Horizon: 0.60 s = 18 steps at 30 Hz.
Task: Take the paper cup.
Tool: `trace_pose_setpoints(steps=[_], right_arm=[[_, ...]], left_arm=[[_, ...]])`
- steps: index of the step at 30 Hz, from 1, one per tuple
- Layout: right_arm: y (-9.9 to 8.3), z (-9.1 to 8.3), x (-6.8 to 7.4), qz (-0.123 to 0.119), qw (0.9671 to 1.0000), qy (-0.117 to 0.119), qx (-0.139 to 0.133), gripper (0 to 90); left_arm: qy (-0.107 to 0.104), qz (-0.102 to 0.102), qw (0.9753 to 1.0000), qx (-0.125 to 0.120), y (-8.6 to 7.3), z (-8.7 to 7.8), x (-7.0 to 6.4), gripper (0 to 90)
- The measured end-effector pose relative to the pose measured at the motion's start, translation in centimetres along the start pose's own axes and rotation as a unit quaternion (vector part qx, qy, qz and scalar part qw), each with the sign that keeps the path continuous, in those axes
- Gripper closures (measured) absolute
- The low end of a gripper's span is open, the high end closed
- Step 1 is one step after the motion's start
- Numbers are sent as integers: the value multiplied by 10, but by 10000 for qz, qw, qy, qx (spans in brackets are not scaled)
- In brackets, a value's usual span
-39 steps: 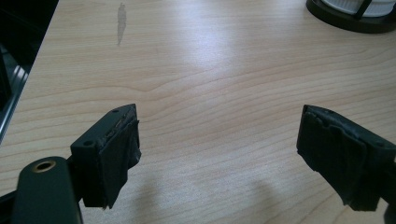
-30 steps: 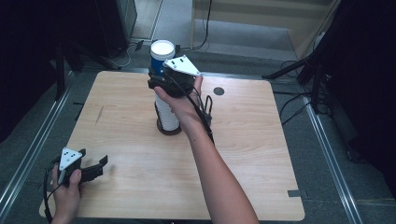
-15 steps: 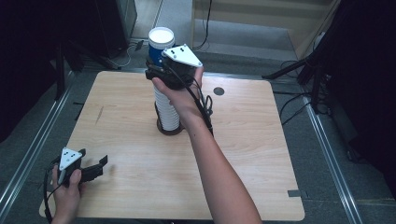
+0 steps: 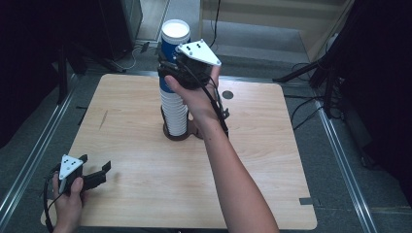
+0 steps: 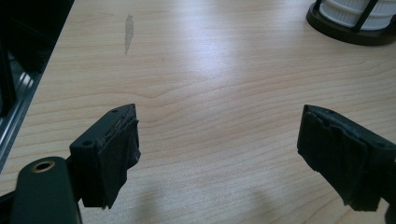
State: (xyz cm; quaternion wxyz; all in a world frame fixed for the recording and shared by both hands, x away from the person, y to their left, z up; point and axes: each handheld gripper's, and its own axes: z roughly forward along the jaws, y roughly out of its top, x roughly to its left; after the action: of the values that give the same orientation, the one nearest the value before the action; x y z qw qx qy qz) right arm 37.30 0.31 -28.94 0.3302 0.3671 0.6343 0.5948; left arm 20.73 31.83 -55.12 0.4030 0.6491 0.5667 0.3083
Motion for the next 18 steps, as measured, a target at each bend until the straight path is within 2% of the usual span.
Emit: trace_pose_setpoints(steps=[9,18], right_arm=[[8,-15,-15,17,9998,-134,-142,198],[6,-31,-27,-3,9994,-277,-189,199]], left_arm=[[-46,12,10000,-78,-1,-1,0,137],[-40,2,10000,-87,-1,-2,0,137]])
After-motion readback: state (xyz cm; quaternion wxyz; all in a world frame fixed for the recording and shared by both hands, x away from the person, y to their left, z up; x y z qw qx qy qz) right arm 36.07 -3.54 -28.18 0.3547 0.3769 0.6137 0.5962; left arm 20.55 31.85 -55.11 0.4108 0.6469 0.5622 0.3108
